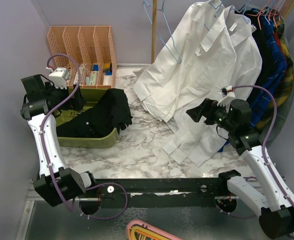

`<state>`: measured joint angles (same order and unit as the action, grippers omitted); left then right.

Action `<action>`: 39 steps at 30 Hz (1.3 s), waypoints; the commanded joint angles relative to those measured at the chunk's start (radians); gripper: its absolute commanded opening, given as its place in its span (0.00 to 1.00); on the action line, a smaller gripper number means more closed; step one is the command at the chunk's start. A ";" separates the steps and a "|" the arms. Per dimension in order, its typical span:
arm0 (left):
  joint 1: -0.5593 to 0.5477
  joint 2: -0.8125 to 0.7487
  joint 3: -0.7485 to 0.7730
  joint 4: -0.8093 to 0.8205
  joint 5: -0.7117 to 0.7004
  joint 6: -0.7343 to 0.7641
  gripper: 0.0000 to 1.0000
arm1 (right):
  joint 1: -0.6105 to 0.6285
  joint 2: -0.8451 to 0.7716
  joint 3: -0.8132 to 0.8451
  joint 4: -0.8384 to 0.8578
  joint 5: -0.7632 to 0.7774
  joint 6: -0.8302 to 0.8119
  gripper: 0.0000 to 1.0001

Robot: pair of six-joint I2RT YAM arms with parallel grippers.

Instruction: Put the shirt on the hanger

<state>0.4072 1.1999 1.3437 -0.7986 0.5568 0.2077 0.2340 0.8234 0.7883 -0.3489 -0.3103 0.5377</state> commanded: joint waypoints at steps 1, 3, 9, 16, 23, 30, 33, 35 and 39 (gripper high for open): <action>-0.018 0.080 0.075 -0.280 0.332 0.319 0.99 | -0.001 0.027 -0.015 0.059 -0.061 0.010 0.99; -0.038 0.155 0.100 -0.392 0.339 0.411 0.99 | -0.001 0.034 -0.017 0.065 -0.082 0.008 0.99; -0.064 0.257 0.034 -0.373 0.287 0.516 0.99 | -0.002 0.031 -0.035 0.077 -0.099 0.013 0.99; -0.075 0.329 -0.090 -0.086 0.268 0.490 0.99 | -0.002 0.023 -0.076 0.132 -0.135 0.044 0.99; -0.166 0.419 -0.145 0.128 0.176 0.407 0.99 | -0.001 0.031 -0.085 0.148 -0.155 0.072 0.99; -0.245 0.463 -0.245 0.257 0.015 0.373 0.99 | -0.001 -0.002 -0.092 0.176 -0.175 0.081 0.99; -0.258 0.456 -0.303 0.331 -0.027 0.360 0.99 | -0.001 -0.007 -0.093 0.176 -0.168 0.081 0.99; -0.267 0.459 -0.332 0.361 -0.039 0.355 0.99 | -0.001 -0.005 -0.091 0.176 -0.169 0.078 0.99; -0.292 0.484 -0.365 0.393 -0.046 0.344 0.84 | -0.001 0.000 -0.093 0.180 -0.180 0.083 0.99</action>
<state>0.1402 1.6535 1.0237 -0.4896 0.5770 0.5636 0.2340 0.8272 0.7063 -0.2070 -0.4610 0.6163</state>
